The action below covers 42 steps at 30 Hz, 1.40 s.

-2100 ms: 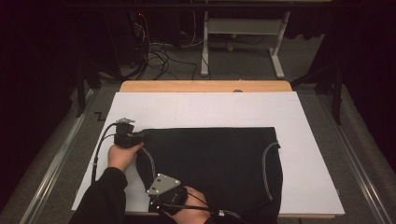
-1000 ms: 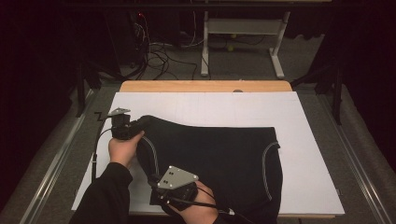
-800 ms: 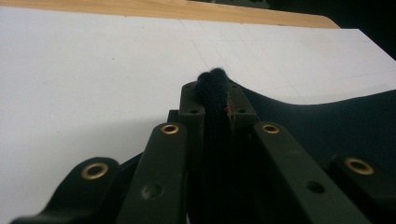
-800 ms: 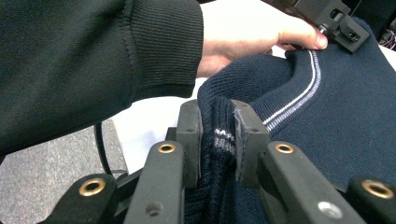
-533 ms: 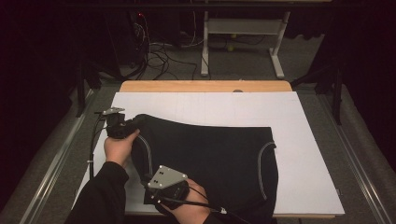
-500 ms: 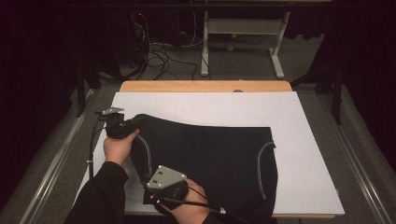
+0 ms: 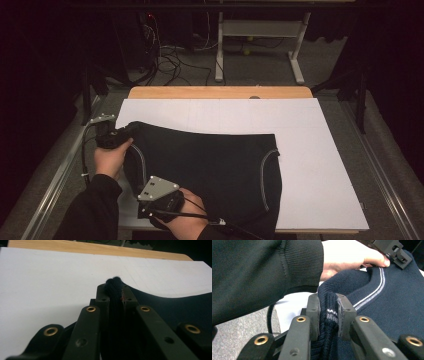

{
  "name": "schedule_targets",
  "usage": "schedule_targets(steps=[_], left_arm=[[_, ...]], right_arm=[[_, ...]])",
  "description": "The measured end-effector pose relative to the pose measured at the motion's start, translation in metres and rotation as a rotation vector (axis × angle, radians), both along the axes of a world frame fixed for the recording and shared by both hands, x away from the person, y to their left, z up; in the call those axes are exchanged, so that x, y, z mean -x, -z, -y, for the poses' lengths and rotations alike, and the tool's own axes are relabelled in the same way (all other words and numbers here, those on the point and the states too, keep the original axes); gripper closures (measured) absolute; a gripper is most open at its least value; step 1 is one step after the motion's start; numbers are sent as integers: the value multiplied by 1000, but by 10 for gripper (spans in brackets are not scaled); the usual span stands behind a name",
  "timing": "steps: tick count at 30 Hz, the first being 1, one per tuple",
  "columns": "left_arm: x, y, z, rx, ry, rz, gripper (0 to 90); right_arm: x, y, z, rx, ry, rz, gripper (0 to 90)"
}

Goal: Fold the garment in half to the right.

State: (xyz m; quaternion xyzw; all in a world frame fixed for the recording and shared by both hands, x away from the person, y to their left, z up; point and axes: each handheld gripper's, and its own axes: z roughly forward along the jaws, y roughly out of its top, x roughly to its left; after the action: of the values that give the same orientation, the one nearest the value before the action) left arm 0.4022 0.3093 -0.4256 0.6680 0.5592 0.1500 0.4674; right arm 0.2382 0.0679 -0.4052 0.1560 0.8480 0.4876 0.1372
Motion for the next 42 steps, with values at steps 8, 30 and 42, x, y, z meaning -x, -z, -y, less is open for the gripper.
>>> schedule_targets(steps=[8,30,42], left_arm=[[9,-7,-25,-64,-16,-5,766],[9,-13,-4,1,-3,-12,764],[2,-33,60,-53,46,27,764]], right_arm=[[2,-4,-22,-17,-31,6,761],[3,-2,5,-60,-4,11,759],[7,-3,61,-93,57,28,757]])
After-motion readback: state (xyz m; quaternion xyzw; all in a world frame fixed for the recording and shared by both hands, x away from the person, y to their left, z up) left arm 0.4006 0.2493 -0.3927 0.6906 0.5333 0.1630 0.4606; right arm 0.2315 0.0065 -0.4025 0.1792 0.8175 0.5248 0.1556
